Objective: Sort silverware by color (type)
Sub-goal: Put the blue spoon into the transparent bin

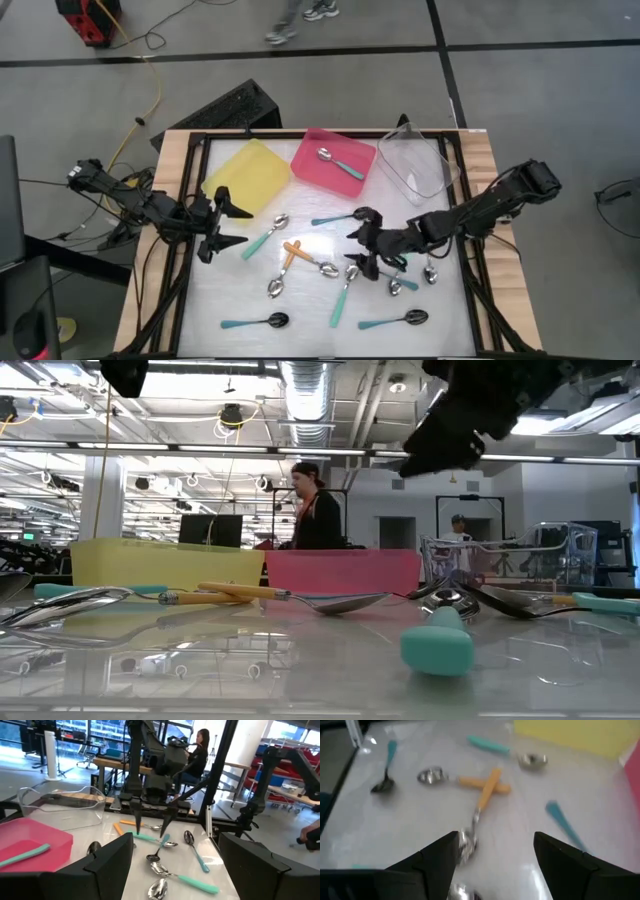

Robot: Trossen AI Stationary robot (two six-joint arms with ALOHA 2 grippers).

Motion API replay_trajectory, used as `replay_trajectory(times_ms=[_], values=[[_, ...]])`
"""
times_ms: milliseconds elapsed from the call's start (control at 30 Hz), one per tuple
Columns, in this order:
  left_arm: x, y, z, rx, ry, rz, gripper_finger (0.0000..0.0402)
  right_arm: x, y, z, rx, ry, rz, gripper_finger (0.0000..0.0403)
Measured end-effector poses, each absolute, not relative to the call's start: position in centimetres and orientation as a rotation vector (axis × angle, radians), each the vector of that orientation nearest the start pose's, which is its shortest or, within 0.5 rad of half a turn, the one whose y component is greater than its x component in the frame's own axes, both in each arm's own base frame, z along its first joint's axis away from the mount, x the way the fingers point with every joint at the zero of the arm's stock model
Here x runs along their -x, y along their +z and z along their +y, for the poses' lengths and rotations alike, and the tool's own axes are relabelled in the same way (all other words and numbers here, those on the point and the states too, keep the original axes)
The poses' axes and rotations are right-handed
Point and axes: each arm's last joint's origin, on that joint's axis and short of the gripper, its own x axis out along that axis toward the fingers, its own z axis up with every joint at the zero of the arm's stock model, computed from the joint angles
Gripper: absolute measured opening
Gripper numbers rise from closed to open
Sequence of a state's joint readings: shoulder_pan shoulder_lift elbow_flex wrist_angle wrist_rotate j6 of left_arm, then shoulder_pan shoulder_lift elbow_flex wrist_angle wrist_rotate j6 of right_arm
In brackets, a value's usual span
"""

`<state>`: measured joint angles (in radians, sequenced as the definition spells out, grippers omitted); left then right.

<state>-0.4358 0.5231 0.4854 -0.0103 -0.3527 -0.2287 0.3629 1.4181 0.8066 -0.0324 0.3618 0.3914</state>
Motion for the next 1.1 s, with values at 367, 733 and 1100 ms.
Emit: replay_trajectory(times_ms=[367, 733, 1100], values=[[-12.5, 28.0, -4.7, 0.196, -0.057, 0.066, 0.0281, -26.3, 20.5, 9.7, -0.198, -0.177, 0.723, 0.0286], [-12.1, 28.2, -4.4, 0.202, -0.027, 0.045, 0.0281, -28.0, 22.6, 8.0, -0.081, -0.206, 0.644, 0.0286], [-10.8, 28.8, -3.8, 0.232, -0.03, -0.003, 0.0281, -28.3, 24.1, 6.4, 0.015, -0.258, 0.744, 0.0286]])
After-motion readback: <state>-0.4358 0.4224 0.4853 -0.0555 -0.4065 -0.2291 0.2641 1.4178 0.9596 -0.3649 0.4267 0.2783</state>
